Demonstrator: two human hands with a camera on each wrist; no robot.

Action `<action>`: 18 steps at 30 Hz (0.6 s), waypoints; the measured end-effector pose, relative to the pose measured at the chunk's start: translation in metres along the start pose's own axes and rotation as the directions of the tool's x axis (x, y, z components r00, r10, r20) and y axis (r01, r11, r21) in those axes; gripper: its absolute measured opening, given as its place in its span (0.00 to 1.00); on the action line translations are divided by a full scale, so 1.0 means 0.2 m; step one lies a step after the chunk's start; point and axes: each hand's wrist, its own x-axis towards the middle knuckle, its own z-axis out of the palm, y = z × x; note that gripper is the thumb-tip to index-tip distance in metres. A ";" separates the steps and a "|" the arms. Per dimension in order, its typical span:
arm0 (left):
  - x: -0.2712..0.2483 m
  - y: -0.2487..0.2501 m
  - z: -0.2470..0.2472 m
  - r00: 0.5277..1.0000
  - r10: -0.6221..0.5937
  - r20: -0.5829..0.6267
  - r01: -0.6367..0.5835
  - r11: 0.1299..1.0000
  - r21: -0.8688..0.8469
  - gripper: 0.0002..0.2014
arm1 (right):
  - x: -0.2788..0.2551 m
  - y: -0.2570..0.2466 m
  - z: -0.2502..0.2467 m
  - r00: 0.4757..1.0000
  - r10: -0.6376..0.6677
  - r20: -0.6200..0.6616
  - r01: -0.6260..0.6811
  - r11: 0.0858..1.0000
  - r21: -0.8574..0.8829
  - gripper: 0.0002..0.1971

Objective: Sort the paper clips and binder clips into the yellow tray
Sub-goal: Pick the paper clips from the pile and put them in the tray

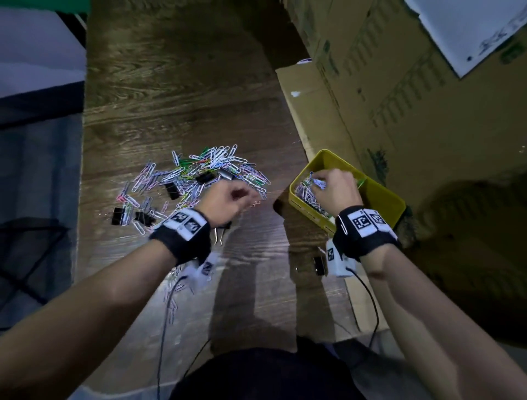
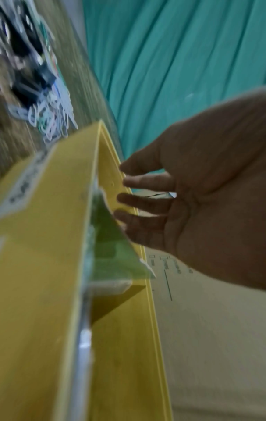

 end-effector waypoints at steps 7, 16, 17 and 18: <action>-0.43 -0.55 -0.32 0.966 -0.221 0.134 0.158 0.915 0.371 0.14 | -0.33 -0.30 0.26 0.891 -0.440 0.108 0.419 0.891 0.175 0.09; -0.47 -0.71 -0.27 0.993 -0.105 -0.054 0.117 0.935 0.334 0.26 | -0.57 -0.66 0.84 0.701 -0.497 0.511 0.595 0.803 -0.036 0.32; -0.45 -0.71 -0.26 0.992 -0.118 -0.051 0.128 0.928 0.349 0.28 | -0.57 -0.69 0.85 0.718 -0.469 0.514 0.583 0.809 -0.077 0.34; -0.45 -0.72 -0.26 0.990 -0.137 -0.037 0.141 0.918 0.371 0.30 | -0.58 -0.73 0.88 0.727 -0.456 0.513 0.585 0.803 -0.115 0.34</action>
